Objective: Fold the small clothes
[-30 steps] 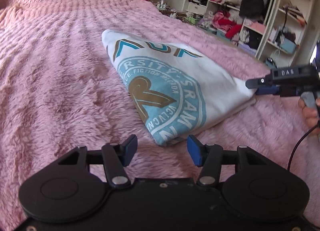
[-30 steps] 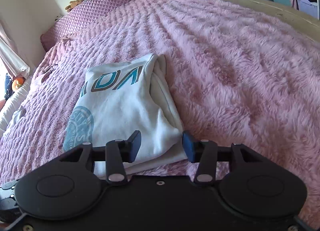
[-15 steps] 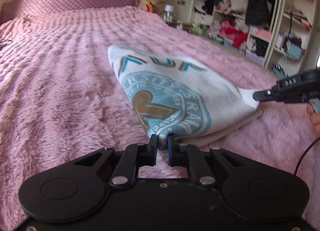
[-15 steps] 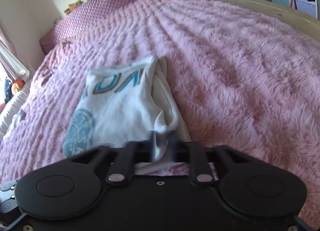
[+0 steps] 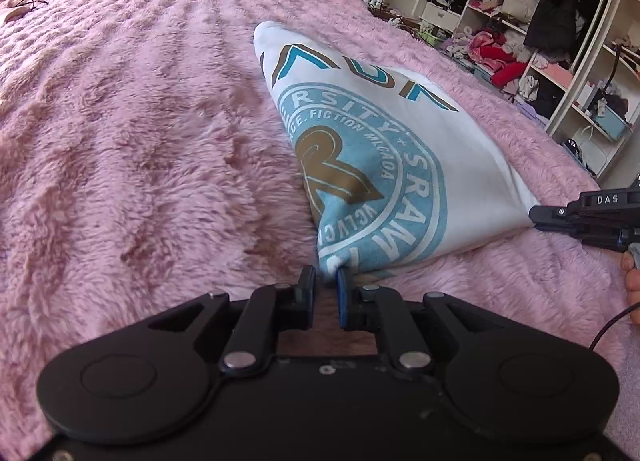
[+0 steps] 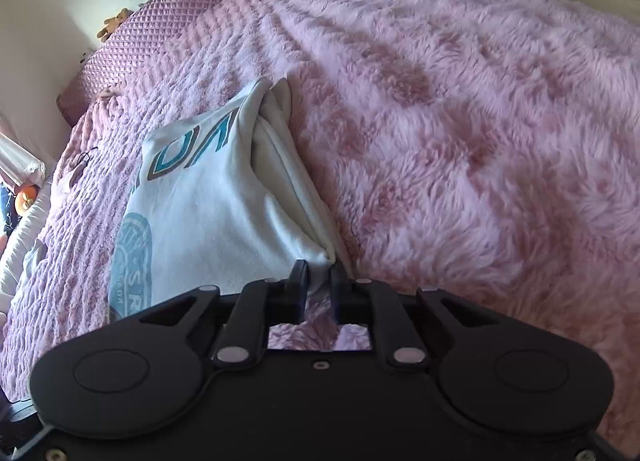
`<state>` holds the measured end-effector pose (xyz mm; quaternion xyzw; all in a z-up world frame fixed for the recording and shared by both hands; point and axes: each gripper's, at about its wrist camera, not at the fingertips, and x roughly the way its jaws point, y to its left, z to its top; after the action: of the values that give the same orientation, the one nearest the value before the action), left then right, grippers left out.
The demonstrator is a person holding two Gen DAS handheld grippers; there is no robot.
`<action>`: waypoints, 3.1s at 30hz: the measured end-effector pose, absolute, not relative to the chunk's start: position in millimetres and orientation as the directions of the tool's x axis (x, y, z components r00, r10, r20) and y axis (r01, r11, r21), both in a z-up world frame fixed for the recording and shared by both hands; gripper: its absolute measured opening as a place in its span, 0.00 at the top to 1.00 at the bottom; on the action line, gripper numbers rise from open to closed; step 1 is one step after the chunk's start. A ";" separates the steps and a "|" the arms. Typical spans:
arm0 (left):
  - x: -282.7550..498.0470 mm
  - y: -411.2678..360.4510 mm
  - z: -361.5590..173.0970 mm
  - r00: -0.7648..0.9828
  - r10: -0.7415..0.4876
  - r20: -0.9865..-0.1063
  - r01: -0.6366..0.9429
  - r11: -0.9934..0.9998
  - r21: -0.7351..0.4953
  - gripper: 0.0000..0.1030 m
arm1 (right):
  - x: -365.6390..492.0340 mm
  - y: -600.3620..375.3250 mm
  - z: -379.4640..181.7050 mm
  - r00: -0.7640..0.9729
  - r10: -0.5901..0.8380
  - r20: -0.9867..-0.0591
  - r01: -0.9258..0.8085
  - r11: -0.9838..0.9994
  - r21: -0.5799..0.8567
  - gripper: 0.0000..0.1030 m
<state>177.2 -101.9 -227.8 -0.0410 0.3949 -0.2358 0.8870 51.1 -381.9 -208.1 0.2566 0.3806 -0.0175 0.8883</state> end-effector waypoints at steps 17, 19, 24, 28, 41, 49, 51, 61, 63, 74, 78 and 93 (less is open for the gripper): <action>202.5 -119.7 -203.5 0.551 -0.634 -0.542 0.303 0.758 -0.578 0.89 | 76.1 -347.6 -186.6 0.718 0.128 -0.685 0.081 0.961 0.265 0.70; 208.4 -121.3 -219.5 0.531 -0.615 -0.583 0.259 0.773 -0.579 0.89 | 72.9 -351.1 -192.3 0.698 0.137 -0.703 0.088 0.958 0.273 0.71; 217.8 -105.4 -245.2 0.495 -0.653 -0.574 0.165 0.719 -0.676 0.91 | 69.5 -350.7 -198.0 0.680 0.155 -0.717 0.059 0.963 0.264 0.71; 215.1 -95.5 -230.3 0.502 -0.670 -0.547 0.168 0.695 -0.699 0.76 | 60.9 -356.7 -182.3 0.718 0.162 -0.677 0.043 0.961 0.275 0.70; 215.7 -90.2 -220.4 0.530 -0.658 -0.535 0.170 0.701 -0.693 0.57 | 59.5 -359.5 -191.9 0.732 0.114 -0.672 0.090 0.961 0.262 0.76; 218.5 -85.2 -213.6 0.535 -0.644 -0.546 0.177 0.718 -0.673 0.55 | 42.4 -363.2 -166.9 0.764 0.134 -0.631 0.095 0.944 0.316 0.96; 221.6 -82.0 -211.4 0.542 -0.621 -0.566 0.195 0.748 -0.635 0.48 | 42.1 -362.7 -168.8 0.751 0.130 -0.647 0.097 0.948 0.304 0.96; 234.5 -58.0 -216.1 0.542 -0.605 -0.583 0.160 0.756 -0.635 0.40 | 56.1 -362.5 -197.9 0.688 0.089 -0.720 0.128 0.962 0.241 0.87; 240.1 -55.4 -212.3 0.562 -0.592 -0.577 0.153 0.761 -0.631 0.35 | 56.1 -362.8 -185.6 0.709 0.082 -0.700 0.125 0.963 0.239 0.69; 289.3 -62.7 -234.2 0.598 -0.613 -0.517 -0.042 0.620 -0.783 0.34 | 141.2 -355.0 -187.4 0.747 0.237 -0.621 0.019 0.926 0.377 0.60; 290.4 -69.6 -240.8 0.598 -0.600 -0.531 -0.057 0.629 -0.775 0.48 | 143.3 -352.4 -196.5 0.743 0.240 -0.625 0.010 0.929 0.369 0.62; 290.9 -79.9 -230.6 0.611 -0.591 -0.527 -0.016 0.656 -0.755 0.65 | 132.3 -352.4 -177.8 0.781 0.162 -0.603 0.006 0.964 0.267 1.00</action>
<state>290.9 -79.9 -230.6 -0.3757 0.4045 -0.1764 0.8150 132.3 -352.4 -177.8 0.1279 0.3284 0.0419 0.9349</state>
